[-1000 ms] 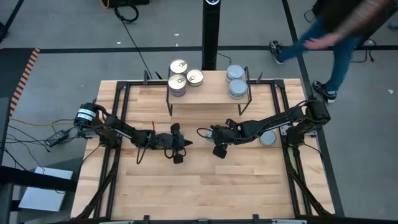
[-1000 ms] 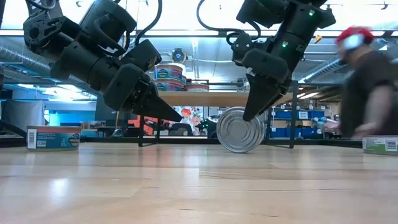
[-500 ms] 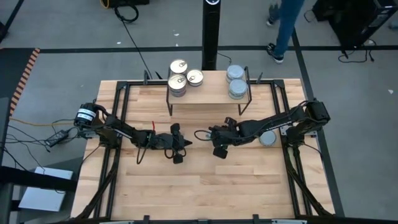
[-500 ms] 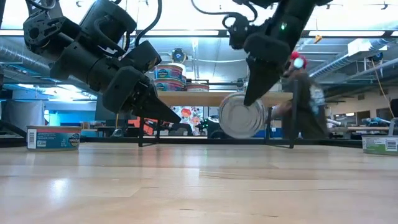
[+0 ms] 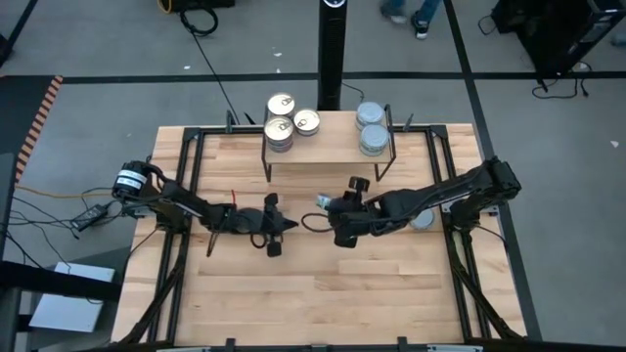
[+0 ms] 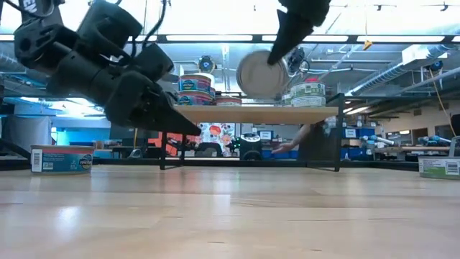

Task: Stack canned seafood by type on shelf
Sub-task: Put the green tuna can on the shelf

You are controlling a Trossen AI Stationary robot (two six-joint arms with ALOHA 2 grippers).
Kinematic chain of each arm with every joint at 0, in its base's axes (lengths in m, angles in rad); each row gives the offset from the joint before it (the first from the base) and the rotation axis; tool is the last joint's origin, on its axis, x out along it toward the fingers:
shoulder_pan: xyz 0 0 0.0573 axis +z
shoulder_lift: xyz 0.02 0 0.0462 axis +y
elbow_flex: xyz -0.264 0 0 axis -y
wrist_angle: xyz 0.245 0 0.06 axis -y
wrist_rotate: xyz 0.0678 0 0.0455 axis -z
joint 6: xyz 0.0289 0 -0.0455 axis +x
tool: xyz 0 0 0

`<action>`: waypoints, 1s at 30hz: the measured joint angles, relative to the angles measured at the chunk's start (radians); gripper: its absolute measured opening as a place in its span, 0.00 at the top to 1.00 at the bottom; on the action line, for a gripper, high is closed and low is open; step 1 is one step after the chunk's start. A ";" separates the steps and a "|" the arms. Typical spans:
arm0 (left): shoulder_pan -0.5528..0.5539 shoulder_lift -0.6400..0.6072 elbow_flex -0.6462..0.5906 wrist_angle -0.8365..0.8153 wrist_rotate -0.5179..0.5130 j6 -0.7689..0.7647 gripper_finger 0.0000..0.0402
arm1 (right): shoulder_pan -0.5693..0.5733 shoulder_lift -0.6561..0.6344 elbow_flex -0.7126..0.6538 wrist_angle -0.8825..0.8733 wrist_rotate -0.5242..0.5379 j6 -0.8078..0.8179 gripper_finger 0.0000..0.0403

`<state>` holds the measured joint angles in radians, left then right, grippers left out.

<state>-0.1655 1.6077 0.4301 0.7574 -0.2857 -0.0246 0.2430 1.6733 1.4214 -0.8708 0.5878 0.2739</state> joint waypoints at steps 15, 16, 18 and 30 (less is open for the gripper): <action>0.001 -0.001 -0.056 0.134 0.046 0.021 0.99 | -0.198 0.020 0.072 0.031 0.313 -0.482 0.61; 0.001 -0.001 -0.056 0.133 0.046 0.021 0.99 | -0.219 0.025 0.070 0.060 0.318 -0.522 0.61; 0.001 -0.001 -0.056 0.130 0.047 0.021 0.99 | -0.254 0.042 0.068 0.086 0.335 -0.599 0.61; 0.000 0.000 -0.056 0.118 0.052 0.021 0.99 | -0.416 0.124 0.068 0.156 0.278 -0.779 0.61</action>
<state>-0.1657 1.6073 0.3737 0.8755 -0.2340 -0.0040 -0.1732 1.7971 1.4895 -0.7147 0.8655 -0.5049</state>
